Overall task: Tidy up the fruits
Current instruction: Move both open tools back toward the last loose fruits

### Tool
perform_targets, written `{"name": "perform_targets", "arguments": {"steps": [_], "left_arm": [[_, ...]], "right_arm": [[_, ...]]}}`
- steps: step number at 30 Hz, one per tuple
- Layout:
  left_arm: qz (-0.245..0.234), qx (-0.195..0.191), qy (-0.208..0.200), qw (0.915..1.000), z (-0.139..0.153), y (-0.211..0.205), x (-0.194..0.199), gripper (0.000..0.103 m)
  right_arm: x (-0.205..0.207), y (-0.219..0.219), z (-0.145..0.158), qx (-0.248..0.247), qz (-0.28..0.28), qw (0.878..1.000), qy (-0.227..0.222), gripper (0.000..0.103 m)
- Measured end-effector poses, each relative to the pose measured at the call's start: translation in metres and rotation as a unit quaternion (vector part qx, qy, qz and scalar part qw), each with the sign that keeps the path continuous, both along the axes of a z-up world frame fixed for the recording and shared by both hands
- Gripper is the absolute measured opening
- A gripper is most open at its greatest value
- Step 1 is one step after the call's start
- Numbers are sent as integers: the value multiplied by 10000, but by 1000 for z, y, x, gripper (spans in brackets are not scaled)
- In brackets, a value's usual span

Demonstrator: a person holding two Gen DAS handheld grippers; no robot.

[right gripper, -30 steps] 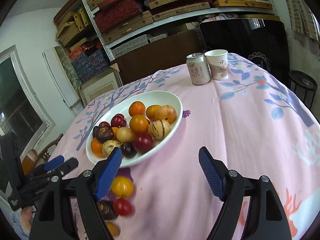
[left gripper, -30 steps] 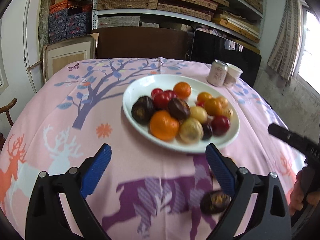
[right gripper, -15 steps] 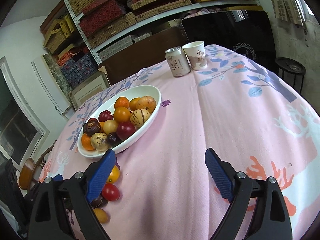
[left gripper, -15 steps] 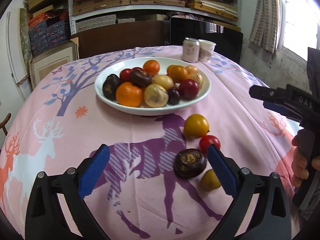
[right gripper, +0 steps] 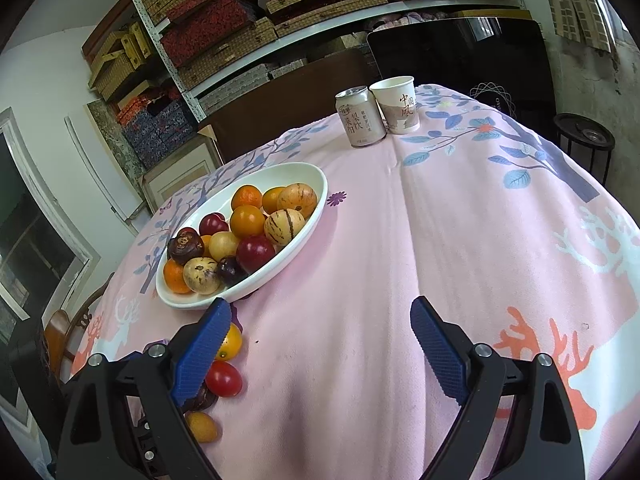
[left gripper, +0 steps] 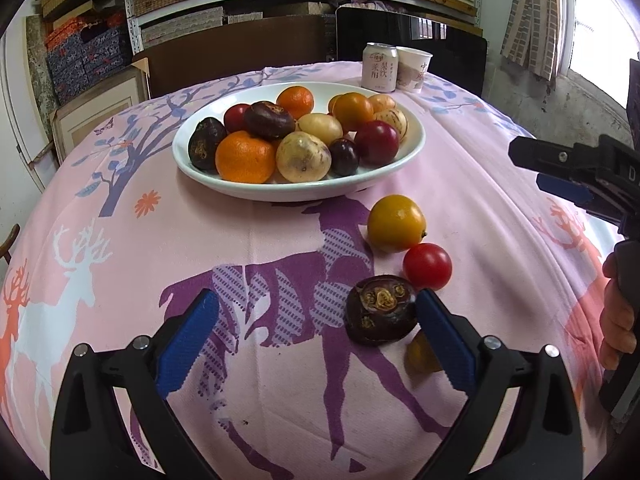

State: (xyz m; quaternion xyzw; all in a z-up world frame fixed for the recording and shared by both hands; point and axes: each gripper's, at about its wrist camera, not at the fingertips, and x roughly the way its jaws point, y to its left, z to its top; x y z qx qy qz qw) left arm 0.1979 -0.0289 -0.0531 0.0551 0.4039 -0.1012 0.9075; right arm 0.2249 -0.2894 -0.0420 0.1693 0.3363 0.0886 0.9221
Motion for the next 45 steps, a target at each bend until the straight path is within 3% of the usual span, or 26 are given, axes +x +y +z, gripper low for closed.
{"name": "perform_targets", "arguments": {"steps": [7,12,16,19,24,38,41,45], "left_arm": [[108,163,-66,9998,1,5,1,99],[835,624,-312,9941,6,31,3,99],[1380,324,-261,9896,11,64,8,99],[1244,46,-222,9920,12,67,8,99],[880,398,-241,9950,7,46,4,99],[807,334,-113,9961,2,43,6,99],[797,343,-108,9962,2,43,6,99],[792,319,-86,9963,2,44,7,99]], "right_arm": [[1,0,-1,-10,6,10000,42,92],[1,1,-1,5,17,10000,49,92],[-1,5,-1,-5,85,10000,18,92],[-1,10,0,-46,174,9998,10,92],[-3,19,-2,-176,371,9992,23,92],[-16,88,-17,-1249,1493,9808,144,92],[-10,95,-24,-1435,1445,9783,387,92],[-3,76,-26,-1302,1079,9839,578,92]]}}
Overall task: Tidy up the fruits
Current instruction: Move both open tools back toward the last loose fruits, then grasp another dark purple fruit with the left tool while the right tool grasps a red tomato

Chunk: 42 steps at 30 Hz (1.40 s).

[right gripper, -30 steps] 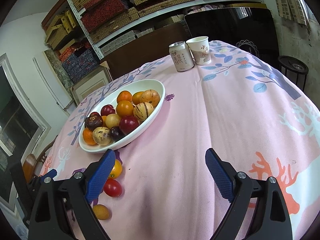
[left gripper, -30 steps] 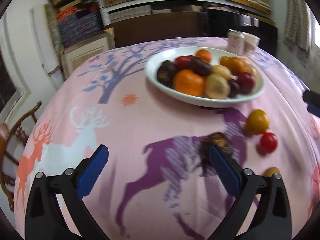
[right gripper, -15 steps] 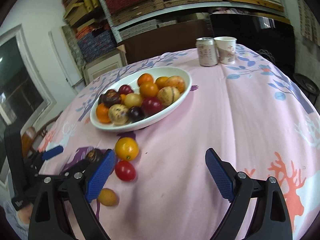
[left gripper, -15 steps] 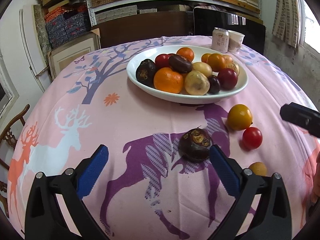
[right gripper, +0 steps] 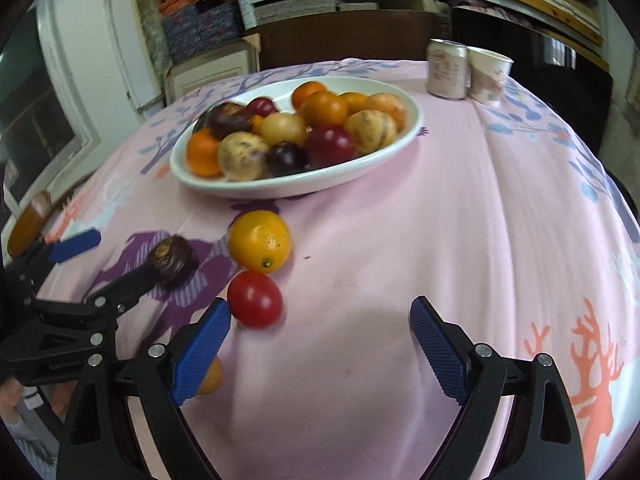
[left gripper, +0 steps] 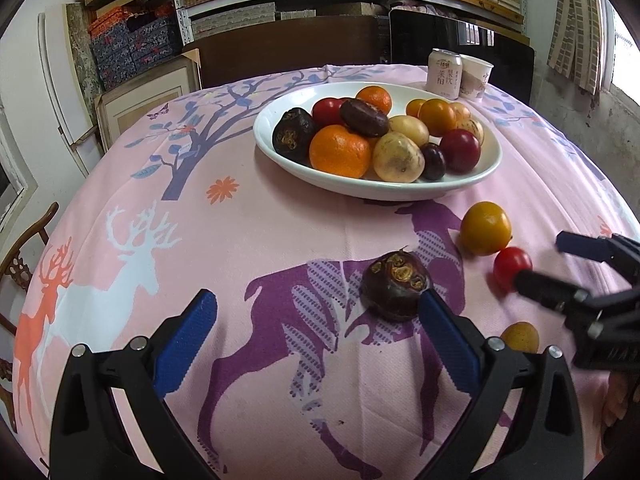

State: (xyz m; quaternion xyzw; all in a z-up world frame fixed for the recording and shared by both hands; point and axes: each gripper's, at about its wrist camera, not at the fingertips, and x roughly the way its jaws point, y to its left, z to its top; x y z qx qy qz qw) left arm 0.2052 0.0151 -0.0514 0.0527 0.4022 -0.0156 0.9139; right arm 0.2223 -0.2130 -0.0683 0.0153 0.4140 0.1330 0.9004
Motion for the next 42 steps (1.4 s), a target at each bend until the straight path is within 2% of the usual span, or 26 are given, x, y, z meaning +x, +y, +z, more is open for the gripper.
{"name": "perform_targets", "arguments": {"steps": [3,8,11,16,29,39,41,42], "left_arm": [[-10,0,11,10000,0,0,0,99],[-39,34,32,10000,-1,-3,-1,99],[-92,95,24,9999,-1,-7,-2,99],[-196,171,24,9997,-2,-13,-4,99],[-167,177,135,9996,-5,-12,1,99],[-522,-513,290,9969,-8,-17,15,99],[-578,-604,333,9959,-9,-18,18,93],[-644,-657,393,9950,-11,-19,20,77]], "right_arm": [[-6,-16,7,-67,-295,9993,-225,92],[-14,-27,12,98,-311,9989,-340,92],[-20,-28,15,74,-244,9982,-548,86],[-14,-13,12,-260,35,9983,-520,79],[-3,-7,4,-260,59,9993,-280,77],[-5,-23,8,-134,-254,9989,-365,76],[-5,-20,7,-197,-195,9989,-371,76],[-5,-20,7,-207,-173,9989,-380,76]]}}
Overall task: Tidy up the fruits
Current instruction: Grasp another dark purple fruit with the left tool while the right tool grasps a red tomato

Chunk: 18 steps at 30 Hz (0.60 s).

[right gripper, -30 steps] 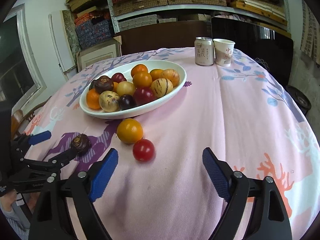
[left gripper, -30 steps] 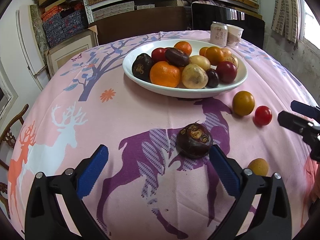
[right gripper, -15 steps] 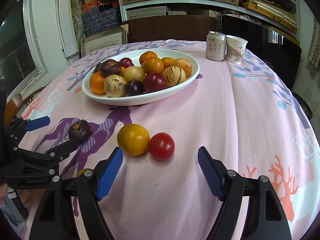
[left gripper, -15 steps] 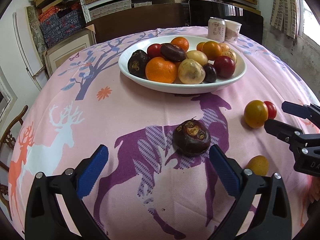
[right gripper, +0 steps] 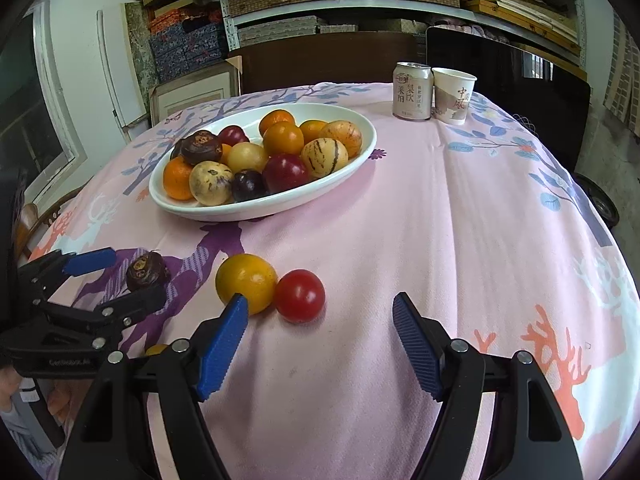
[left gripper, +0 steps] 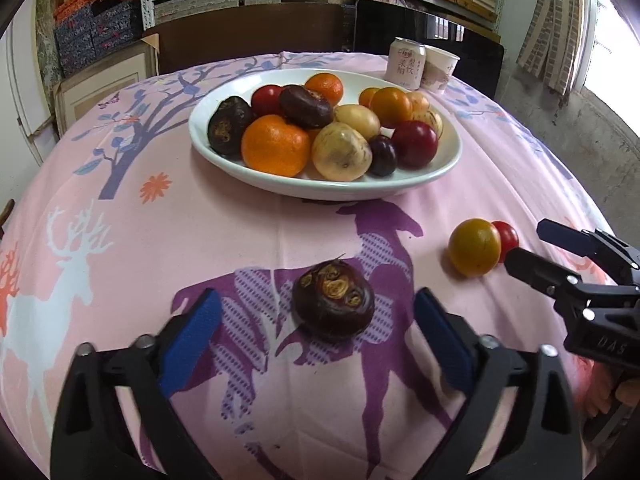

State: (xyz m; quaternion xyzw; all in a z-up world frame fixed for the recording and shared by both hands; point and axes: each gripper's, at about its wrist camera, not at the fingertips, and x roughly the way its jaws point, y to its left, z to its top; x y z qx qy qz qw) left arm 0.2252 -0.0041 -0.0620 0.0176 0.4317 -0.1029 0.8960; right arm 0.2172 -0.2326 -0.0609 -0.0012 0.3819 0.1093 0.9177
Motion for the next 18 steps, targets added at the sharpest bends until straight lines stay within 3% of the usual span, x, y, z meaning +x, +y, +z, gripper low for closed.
{"name": "perform_targets", "arguments": {"steps": [1,4,8,13,16,18], "left_arm": [[-36,-19,55,10000,-2,-1,1,69],[-35,-65,25,10000,-1,0,2,69],[-93,-101,-7,9999,0,-2,2,59],[-167,5,-2,9999,0,-9,3,58],[-229,42,-14,9997,0,-11,3,54],[-260,17,-17,9997,0,-11,2,52]], "right_arm": [[0,0,0,-2,14,10000,-13,76],[0,-1,-1,16,10,10000,9,75],[2,4,-3,22,145,9999,90,61],[2,8,-2,54,254,9996,74,54],[1,10,-2,138,389,9991,88,40],[-1,10,-3,185,442,9988,129,40]]}}
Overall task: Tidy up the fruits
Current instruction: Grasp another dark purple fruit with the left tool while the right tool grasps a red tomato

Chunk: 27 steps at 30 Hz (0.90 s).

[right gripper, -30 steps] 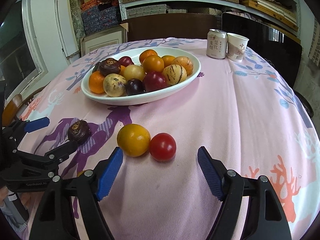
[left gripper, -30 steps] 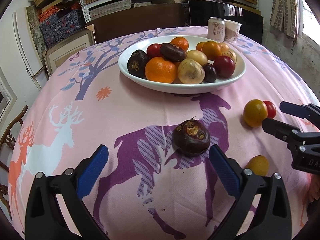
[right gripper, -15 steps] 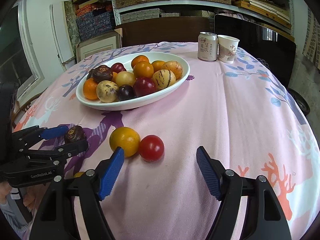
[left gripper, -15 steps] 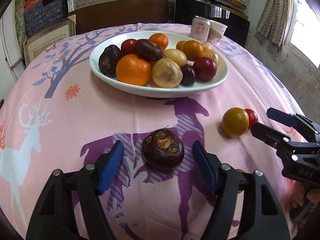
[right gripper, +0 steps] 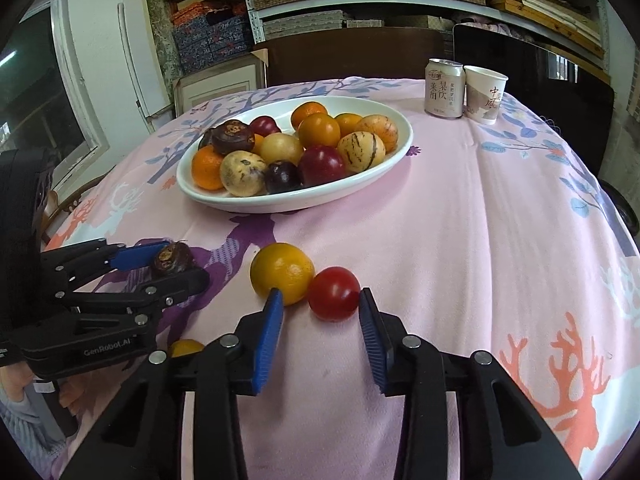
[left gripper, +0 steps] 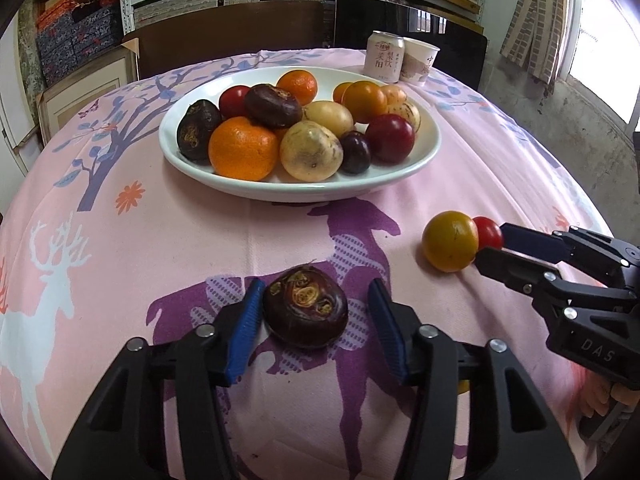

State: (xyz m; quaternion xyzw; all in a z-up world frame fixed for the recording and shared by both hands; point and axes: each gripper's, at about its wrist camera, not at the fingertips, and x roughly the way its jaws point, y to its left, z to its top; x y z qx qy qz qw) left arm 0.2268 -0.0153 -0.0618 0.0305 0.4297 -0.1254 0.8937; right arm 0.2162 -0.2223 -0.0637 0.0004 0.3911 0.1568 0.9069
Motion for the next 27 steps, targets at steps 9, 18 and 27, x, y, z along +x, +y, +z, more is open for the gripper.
{"name": "perform_targets", "arguments": {"steps": [9,18,27], "left_arm": [[-2,80,14,10000,-1,-3,1,52],[-11,150,-2,9999,-1,-5,0,52],[-65,-159,-63,9998,3,1,-4,40]], "right_arm": [[15,-8,-7,148,-210,9994,245,35],[22,3,-9,-24,-110,9996,264,30],[16,2,-8,34,-66,9997,237,30]]}}
